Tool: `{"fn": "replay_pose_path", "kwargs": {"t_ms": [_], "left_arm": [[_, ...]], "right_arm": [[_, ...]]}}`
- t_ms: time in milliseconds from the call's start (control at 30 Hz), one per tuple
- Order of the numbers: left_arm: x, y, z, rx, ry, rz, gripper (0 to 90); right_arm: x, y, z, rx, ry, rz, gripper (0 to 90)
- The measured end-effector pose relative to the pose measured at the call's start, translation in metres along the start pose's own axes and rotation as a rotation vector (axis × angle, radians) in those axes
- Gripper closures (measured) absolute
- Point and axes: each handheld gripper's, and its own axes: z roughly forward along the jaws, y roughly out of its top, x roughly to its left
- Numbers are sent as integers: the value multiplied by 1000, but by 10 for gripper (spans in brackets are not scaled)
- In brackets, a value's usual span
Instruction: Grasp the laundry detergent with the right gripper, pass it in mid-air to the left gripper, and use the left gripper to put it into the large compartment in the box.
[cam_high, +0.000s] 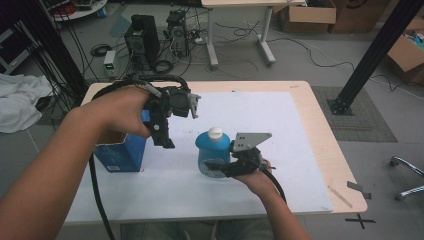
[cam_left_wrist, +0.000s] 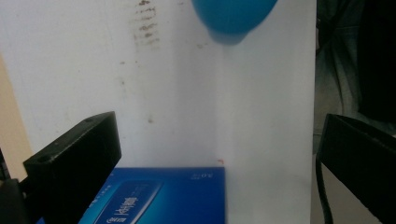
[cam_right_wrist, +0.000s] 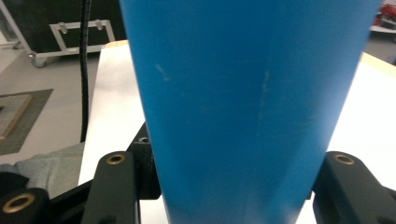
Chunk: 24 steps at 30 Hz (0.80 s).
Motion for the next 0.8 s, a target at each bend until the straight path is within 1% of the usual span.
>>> {"fn": "replay_pose_path", "kwargs": {"t_ms": [167,233,367,433,467,500,600,800], "left_arm": [[-4,3,6,14,-17,11,1],[-5,2,9,14,-28,7,1],[-7,-2,17,12,-46,-7,1],[-8,-3,23,11,-56,-5,1],[-8,-3,23,11,-56,-5,1],[-9,-4,29,7,-67,-12,1],[-12,-5,36,1,-77,-13,1],[-16,-5,45,-4,-86,-8,1]], "right_arm": [[2,5,20,1,36,-18,448],[3,7,27,8,48,-29,447],[5,10,42,6,75,-35,448],[6,11,48,2,87,-29,448],[6,11,51,1,92,-29,448],[6,11,54,-1,94,-28,448],[8,12,61,2,101,-33,448],[13,14,70,16,116,-52,448]]}}
